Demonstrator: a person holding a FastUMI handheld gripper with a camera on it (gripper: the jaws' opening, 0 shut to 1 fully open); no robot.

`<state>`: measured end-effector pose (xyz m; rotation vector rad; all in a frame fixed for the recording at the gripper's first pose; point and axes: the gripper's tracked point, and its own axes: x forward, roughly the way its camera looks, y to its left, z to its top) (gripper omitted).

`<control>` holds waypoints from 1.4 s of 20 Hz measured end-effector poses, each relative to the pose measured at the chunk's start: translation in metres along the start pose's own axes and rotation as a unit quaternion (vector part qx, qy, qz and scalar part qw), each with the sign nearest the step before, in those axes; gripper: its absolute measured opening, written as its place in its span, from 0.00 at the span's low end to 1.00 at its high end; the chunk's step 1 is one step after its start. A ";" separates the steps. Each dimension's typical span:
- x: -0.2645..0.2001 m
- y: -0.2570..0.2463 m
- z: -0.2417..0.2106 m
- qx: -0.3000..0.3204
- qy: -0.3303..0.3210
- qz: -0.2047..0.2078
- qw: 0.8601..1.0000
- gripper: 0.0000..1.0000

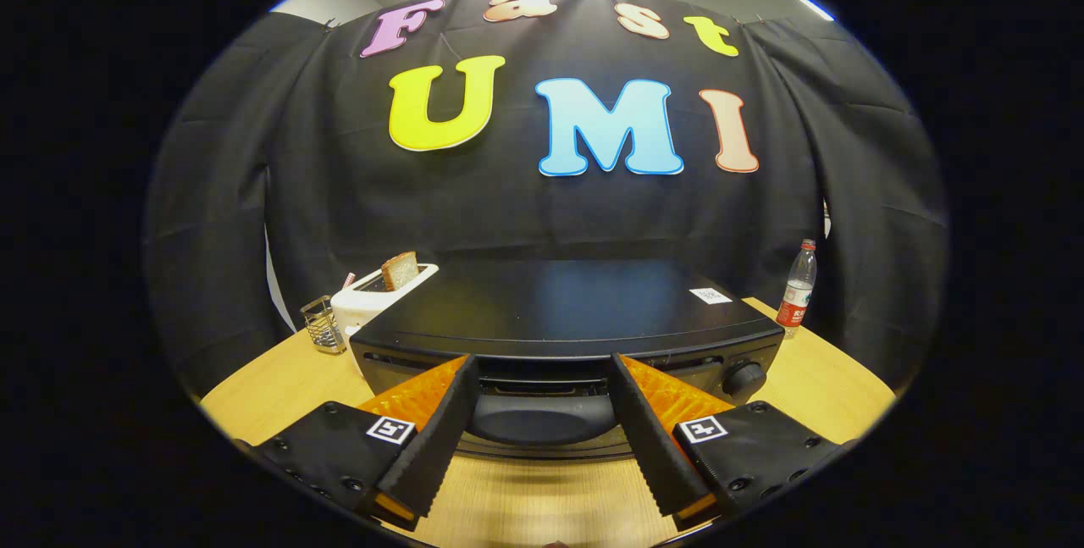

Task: Open the toaster oven, put the food inside, and close the toaster oven door.

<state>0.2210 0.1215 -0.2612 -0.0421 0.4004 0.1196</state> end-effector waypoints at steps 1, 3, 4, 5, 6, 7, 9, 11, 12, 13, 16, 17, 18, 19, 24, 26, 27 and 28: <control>-0.005 0.000 -0.003 -0.001 0.003 0.001 1.000 0.97; -0.014 0.000 -0.009 0.000 0.008 0.002 1.000 0.97; -0.018 0.000 -0.012 -0.001 0.012 0.002 1.000 0.97; -0.022 0.001 -0.015 -0.001 0.016 0.003 1.000 0.97; -0.026 0.001 -0.018 0.001 0.020 0.005 1.000 0.97; -0.031 0.001 -0.022 0.004 0.025 0.007 1.000 0.97; -0.040 0.002 -0.031 0.006 0.036 0.010 0.999 0.97; -0.047 0.002 -0.038 0.010 0.047 0.012 0.999 0.97; -0.050 0.002 -0.041 0.012 0.053 0.013 0.998 0.98; -0.054 0.003 -0.046 0.012 0.057 0.013 0.998 0.97; -0.060 0.003 -0.054 0.007 0.072 0.013 0.997 0.98; -0.062 0.004 -0.058 0.004 0.075 0.012 0.997 0.98; -0.065 0.004 -0.061 0.001 0.079 0.011 0.997 0.98; -0.067 0.004 -0.067 -0.002 0.084 0.010 0.996 0.99; -0.083 0.006 -0.097 -0.009 0.121 0.008 0.993 0.99; -0.089 0.007 -0.111 -0.006 0.140 0.008 0.990 0.99; -0.091 0.007 -0.118 -0.002 0.150 0.009 0.989 0.99; -0.092 0.009 -0.121 0.004 0.157 0.012 0.988 0.99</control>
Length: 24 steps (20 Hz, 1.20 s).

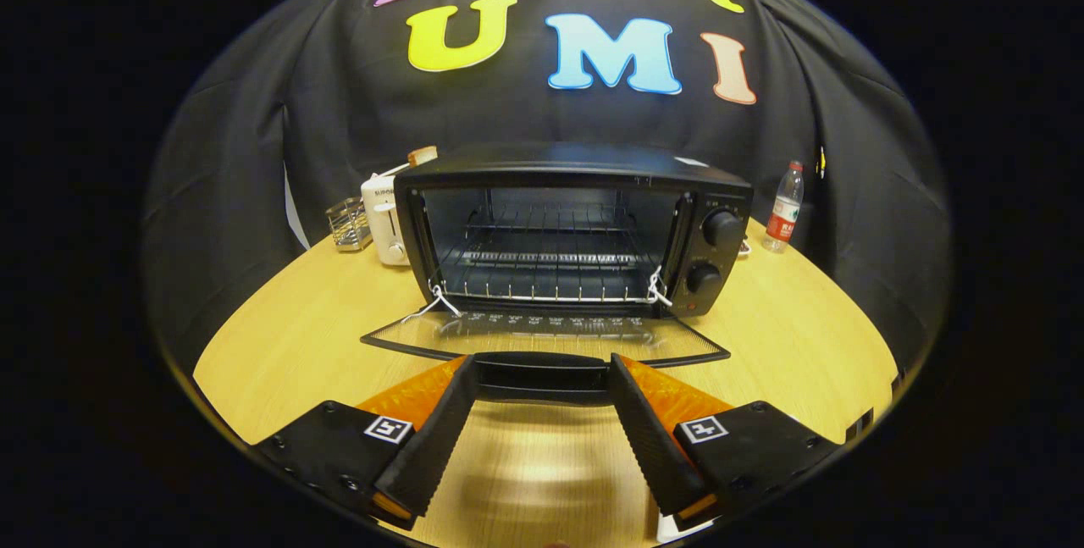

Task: Open the toaster oven, put the food inside, and close the toaster oven door.

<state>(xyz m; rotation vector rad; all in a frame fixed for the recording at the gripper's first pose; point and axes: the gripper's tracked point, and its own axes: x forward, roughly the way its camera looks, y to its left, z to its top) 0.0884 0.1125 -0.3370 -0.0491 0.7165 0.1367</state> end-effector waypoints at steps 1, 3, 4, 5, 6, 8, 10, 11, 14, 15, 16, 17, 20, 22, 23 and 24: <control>-0.001 0.001 -0.002 0.004 0.005 0.003 1.000 0.99; -0.006 0.004 -0.004 0.009 0.011 0.009 1.000 0.99; -0.012 0.007 -0.004 0.012 0.012 0.014 1.000 0.99; -0.018 0.009 -0.003 0.013 0.011 0.019 1.000 0.99; -0.026 0.012 -0.002 0.014 0.009 0.025 1.000 0.99; -0.044 0.014 -0.002 0.016 0.014 0.040 0.999 0.99; -0.067 0.012 -0.006 0.020 0.023 0.057 0.998 0.98; -0.079 0.009 -0.005 0.023 0.022 0.068 0.997 0.99; -0.113 -0.005 -0.007 0.035 0.037 0.098 0.994 0.98; -0.124 -0.011 -0.007 0.038 0.039 0.107 0.993 0.98; -0.132 -0.018 -0.007 0.042 0.043 0.112 0.992 0.98; -0.138 -0.025 -0.010 0.046 0.051 0.120 0.990 0.97; -0.150 -0.054 -0.015 0.067 0.077 0.135 0.986 0.98; -0.151 -0.073 -0.023 0.075 0.099 0.148 0.981 0.98; -0.151 -0.086 -0.027 0.072 0.109 0.151 0.980 0.98; -0.150 -0.100 -0.029 0.068 0.120 0.154 0.978 0.98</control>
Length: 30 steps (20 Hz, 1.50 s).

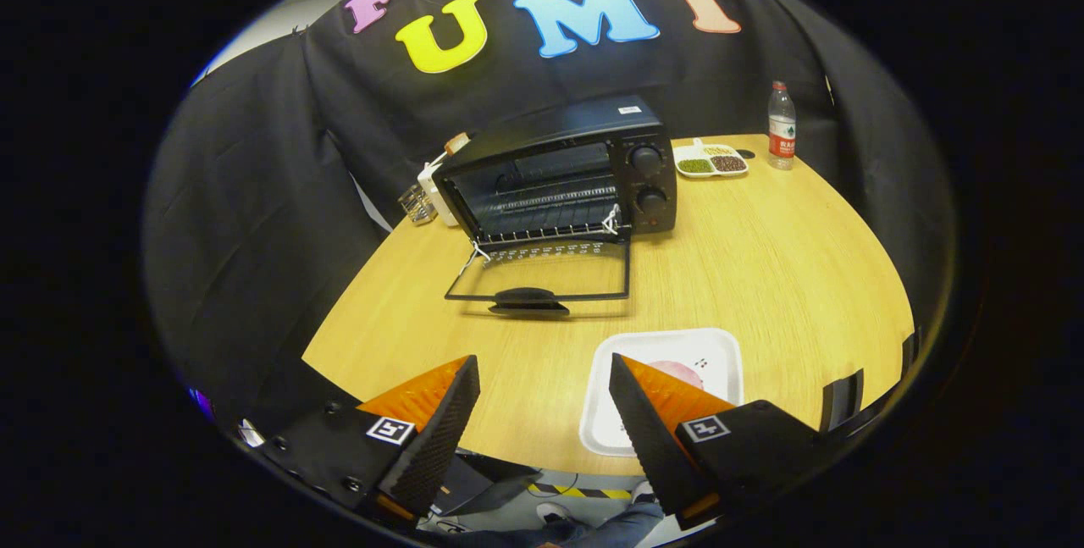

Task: Open the toaster oven, put the food inside, and close the toaster oven door.

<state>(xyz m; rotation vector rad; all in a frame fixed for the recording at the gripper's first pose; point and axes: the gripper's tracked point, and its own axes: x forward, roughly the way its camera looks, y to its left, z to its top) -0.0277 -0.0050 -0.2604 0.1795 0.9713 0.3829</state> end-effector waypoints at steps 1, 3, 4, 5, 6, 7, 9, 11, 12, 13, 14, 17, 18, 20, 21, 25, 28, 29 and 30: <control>-0.002 -0.014 -0.003 0.000 0.013 0.002 1.000 0.98; -0.003 -0.037 -0.007 0.007 0.043 0.014 0.999 0.98; -0.003 -0.049 -0.008 0.013 0.056 0.019 0.998 0.98; -0.002 -0.061 -0.011 0.020 0.072 0.022 0.997 0.98; -0.001 -0.073 -0.013 0.027 0.089 0.027 0.995 0.98; 0.003 -0.083 -0.017 0.036 0.106 0.030 0.993 0.99; 0.008 -0.102 -0.022 0.051 0.134 0.037 0.989 0.99; 0.015 -0.117 -0.028 0.061 0.158 0.047 0.984 0.98; 0.018 -0.122 -0.033 0.068 0.172 0.054 0.981 0.99; 0.021 -0.129 -0.035 0.074 0.183 0.059 0.978 0.99; 0.024 -0.136 -0.036 0.080 0.192 0.063 0.976 0.98; 0.032 -0.150 -0.048 0.089 0.220 0.068 0.969 0.96; 0.033 -0.152 -0.051 0.094 0.230 0.075 0.966 0.96; 0.037 -0.150 -0.056 0.110 0.245 0.091 0.959 0.94; 0.039 -0.150 -0.058 0.117 0.250 0.096 0.956 0.86; 0.043 -0.151 -0.059 0.138 0.264 0.108 0.948 0.71; 0.049 -0.160 -0.067 0.141 0.277 0.088 0.946 0.28; 0.048 -0.162 -0.066 0.151 0.279 0.087 0.944 0.13; 0.048 -0.162 -0.065 0.159 0.282 0.089 0.942 0.07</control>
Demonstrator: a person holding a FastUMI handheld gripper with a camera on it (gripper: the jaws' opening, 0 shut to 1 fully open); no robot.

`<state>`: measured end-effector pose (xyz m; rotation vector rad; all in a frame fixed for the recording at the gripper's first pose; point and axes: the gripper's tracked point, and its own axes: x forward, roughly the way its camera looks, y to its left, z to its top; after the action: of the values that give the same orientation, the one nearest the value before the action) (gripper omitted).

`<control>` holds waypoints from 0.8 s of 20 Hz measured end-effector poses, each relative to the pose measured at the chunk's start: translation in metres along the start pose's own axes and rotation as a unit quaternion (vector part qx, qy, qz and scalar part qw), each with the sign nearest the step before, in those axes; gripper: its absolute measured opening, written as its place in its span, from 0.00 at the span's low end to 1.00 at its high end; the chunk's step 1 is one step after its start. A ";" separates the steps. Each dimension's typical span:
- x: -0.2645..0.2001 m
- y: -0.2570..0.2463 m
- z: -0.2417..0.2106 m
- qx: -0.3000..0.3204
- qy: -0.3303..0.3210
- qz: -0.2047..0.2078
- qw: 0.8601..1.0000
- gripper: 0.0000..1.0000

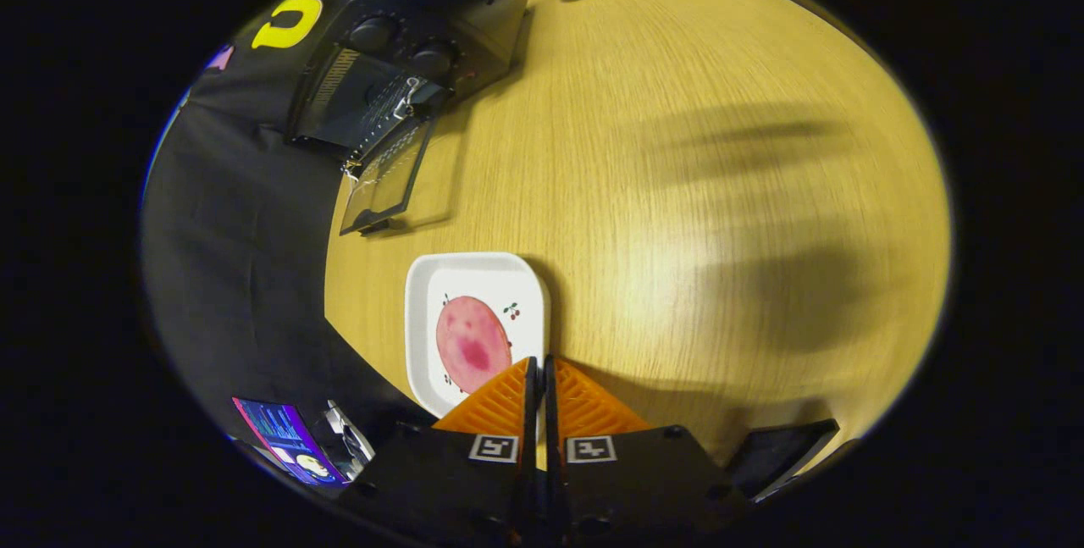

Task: Open the toaster oven, put the food inside, and close the toaster oven door.

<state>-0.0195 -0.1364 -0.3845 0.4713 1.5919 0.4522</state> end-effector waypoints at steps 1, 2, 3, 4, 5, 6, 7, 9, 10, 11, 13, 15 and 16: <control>0.004 0.000 0.000 0.015 -0.002 0.002 1.000 0.07; 0.000 -0.001 -0.001 0.021 0.001 0.005 1.000 0.06; 0.002 -0.002 -0.001 0.020 -0.001 0.006 1.000 0.02; 0.000 0.001 -0.002 0.017 -0.003 0.005 1.000 0.02; 0.001 0.000 -0.003 0.013 -0.005 0.004 1.000 0.02; 0.001 0.002 -0.003 0.010 -0.009 0.002 1.000 0.02; 0.001 0.003 -0.004 0.010 -0.012 0.001 1.000 0.02; -0.001 0.008 -0.005 0.014 -0.018 0.006 1.000 0.02; -0.004 0.009 -0.007 0.017 -0.023 0.008 1.000 0.02; -0.007 0.013 -0.008 0.019 -0.028 0.010 0.999 0.02; -0.010 0.025 -0.012 0.023 -0.039 0.018 0.999 0.02; -0.013 0.038 -0.015 0.033 -0.049 0.024 0.998 0.02; -0.013 0.046 -0.015 0.038 -0.056 0.026 0.997 0.01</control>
<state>-0.0326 -0.1056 -0.3474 0.5870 1.4945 0.3995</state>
